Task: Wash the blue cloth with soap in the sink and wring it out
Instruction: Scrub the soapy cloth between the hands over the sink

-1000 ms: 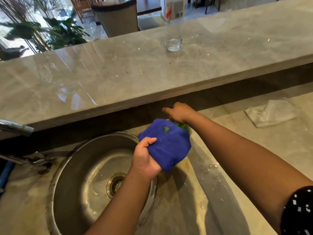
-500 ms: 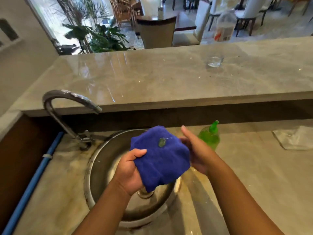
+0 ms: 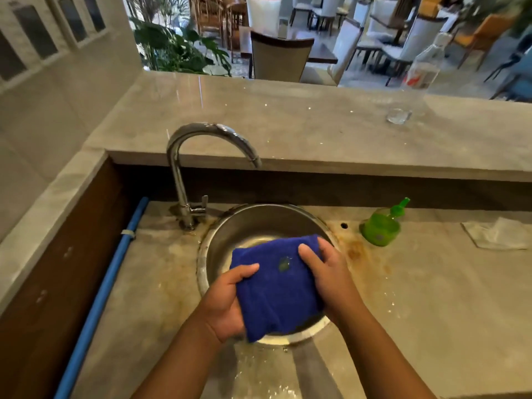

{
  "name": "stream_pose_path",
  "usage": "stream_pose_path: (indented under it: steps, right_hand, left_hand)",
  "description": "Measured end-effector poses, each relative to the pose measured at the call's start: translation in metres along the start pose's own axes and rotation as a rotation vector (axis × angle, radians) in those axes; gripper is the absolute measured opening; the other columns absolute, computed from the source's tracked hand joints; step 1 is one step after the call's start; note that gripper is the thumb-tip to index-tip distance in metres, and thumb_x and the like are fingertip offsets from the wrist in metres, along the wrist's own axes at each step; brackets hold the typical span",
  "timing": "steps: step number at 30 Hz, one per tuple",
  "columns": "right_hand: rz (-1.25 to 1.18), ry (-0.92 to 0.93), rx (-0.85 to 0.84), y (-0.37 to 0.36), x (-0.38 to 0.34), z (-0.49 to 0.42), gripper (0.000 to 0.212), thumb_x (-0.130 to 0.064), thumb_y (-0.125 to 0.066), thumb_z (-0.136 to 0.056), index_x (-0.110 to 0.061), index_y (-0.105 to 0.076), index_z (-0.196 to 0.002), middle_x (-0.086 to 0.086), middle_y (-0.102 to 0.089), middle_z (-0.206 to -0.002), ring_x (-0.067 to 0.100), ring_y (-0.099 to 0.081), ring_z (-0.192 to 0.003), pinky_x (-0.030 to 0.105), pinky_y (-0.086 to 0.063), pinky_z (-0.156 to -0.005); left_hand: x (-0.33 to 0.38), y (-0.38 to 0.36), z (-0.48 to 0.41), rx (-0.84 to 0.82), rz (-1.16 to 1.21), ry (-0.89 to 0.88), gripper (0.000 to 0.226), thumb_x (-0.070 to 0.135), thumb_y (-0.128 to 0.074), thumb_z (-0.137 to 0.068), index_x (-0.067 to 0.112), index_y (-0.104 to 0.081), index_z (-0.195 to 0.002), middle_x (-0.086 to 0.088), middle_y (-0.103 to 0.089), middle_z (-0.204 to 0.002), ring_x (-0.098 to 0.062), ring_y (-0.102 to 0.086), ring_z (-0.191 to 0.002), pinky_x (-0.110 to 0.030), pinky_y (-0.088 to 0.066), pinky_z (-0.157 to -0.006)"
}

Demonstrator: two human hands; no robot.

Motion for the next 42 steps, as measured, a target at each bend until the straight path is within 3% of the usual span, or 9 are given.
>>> stream_pose_path:
  steps: [3,11,16,19,21,25,28,37,42]
  right_hand:
    - [0.461,0.356,0.107,-0.021,-0.011,0.022,0.024,-0.015,-0.066,-0.093,-0.032,-0.052,-0.084,-0.01,-0.06,-0.076,0.002,-0.058,-0.074,0.01,-0.041,-0.065]
    - [0.603,0.636,0.129,-0.08,-0.019,0.055,0.016,-0.037,-0.048,-0.095,-0.033,-0.041,-0.081,-0.02,-0.043,-0.067,-0.003,-0.046,-0.06,0.007,-0.033,-0.056]
    - [0.518,0.495,0.155,-0.049,-0.012,0.006,0.023,-0.027,-0.054,-0.1,-0.023,-0.046,-0.079,-0.011,-0.05,-0.067,0.001,-0.048,-0.057,0.013,-0.035,-0.056]
    - [0.28,0.308,0.163,-0.023,-0.018,-0.005,0.021,-0.023,-0.052,-0.102,-0.02,-0.054,-0.081,-0.006,-0.054,-0.07,0.0,-0.051,-0.061,0.021,-0.04,-0.062]
    - [0.264,0.359,0.145,-0.013,-0.029,0.004,0.021,-0.024,-0.051,-0.102,-0.018,-0.057,-0.083,-0.004,-0.057,-0.072,0.002,-0.053,-0.063,0.02,-0.042,-0.061]
    - [0.472,0.7,-0.001,-0.042,-0.036,0.045,0.021,-0.027,-0.053,-0.098,-0.029,-0.046,-0.077,-0.016,-0.05,-0.067,0.0,-0.048,-0.059,0.006,-0.035,-0.057]
    - [0.665,0.84,0.002,-0.054,-0.013,0.045,0.021,-0.031,-0.05,-0.097,-0.021,-0.05,-0.078,-0.008,-0.053,-0.068,0.005,-0.045,-0.056,0.015,-0.034,-0.053]
    - [0.633,0.806,-0.132,-0.046,-0.022,0.032,0.022,-0.035,-0.048,-0.097,-0.023,-0.047,-0.078,-0.013,-0.048,-0.069,0.003,-0.042,-0.057,0.014,-0.029,-0.055]
    - [0.439,0.638,0.153,-0.028,-0.026,0.013,0.022,-0.023,-0.051,-0.101,-0.025,-0.046,-0.079,-0.016,-0.048,-0.063,-0.002,-0.05,-0.056,0.008,-0.033,-0.053]
  left_hand:
    - [0.002,0.011,0.013,0.042,0.07,-0.003,0.058,0.035,-0.056,-0.089,0.0,-0.058,-0.134,-0.026,-0.058,-0.137,-0.041,-0.057,-0.126,-0.055,-0.047,-0.103]
    - [-0.012,-0.011,0.028,0.117,0.079,-0.151,0.062,0.05,-0.038,-0.101,0.0,-0.063,-0.131,-0.019,-0.064,-0.132,-0.031,-0.055,-0.13,-0.043,-0.03,-0.119]
    - [-0.012,-0.021,0.03,0.136,0.093,-0.214,0.051,0.039,-0.036,-0.103,0.004,-0.058,-0.133,-0.021,-0.065,-0.13,-0.034,-0.058,-0.126,-0.048,-0.038,-0.11]
    - [-0.006,-0.025,0.034,0.103,0.066,-0.238,0.052,0.038,-0.038,-0.101,0.004,-0.078,-0.107,-0.019,-0.071,-0.121,-0.033,-0.069,-0.111,-0.049,-0.043,-0.102]
    - [-0.001,-0.03,0.034,0.107,0.033,-0.275,0.053,0.038,-0.04,-0.1,0.005,-0.081,-0.094,-0.019,-0.075,-0.11,-0.031,-0.074,-0.098,-0.049,-0.046,-0.094]
    - [-0.007,-0.039,0.026,0.12,0.082,-0.247,0.058,0.045,-0.04,-0.101,0.001,-0.062,-0.131,-0.021,-0.064,-0.131,-0.035,-0.057,-0.128,-0.046,-0.034,-0.114]
    - [-0.016,-0.037,0.018,0.12,0.113,-0.283,0.061,0.044,-0.04,-0.101,-0.005,-0.058,-0.133,-0.022,-0.063,-0.133,-0.034,-0.054,-0.131,-0.042,-0.029,-0.119]
    - [-0.006,-0.045,0.02,0.182,0.112,-0.317,0.058,0.043,-0.039,-0.101,-0.003,-0.058,-0.132,-0.023,-0.063,-0.133,-0.032,-0.055,-0.13,-0.042,-0.034,-0.116]
    - [-0.022,-0.057,0.022,0.165,0.088,-0.332,0.051,0.041,-0.037,-0.103,0.003,-0.064,-0.123,-0.02,-0.07,-0.122,-0.03,-0.062,-0.119,-0.043,-0.041,-0.106]
Point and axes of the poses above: each hand's wrist, its own z-axis away from the middle knuckle, its own y-axis out of the back of the hand, x = y × z, the point moved 1 cm from there along -z, towards the middle knuckle
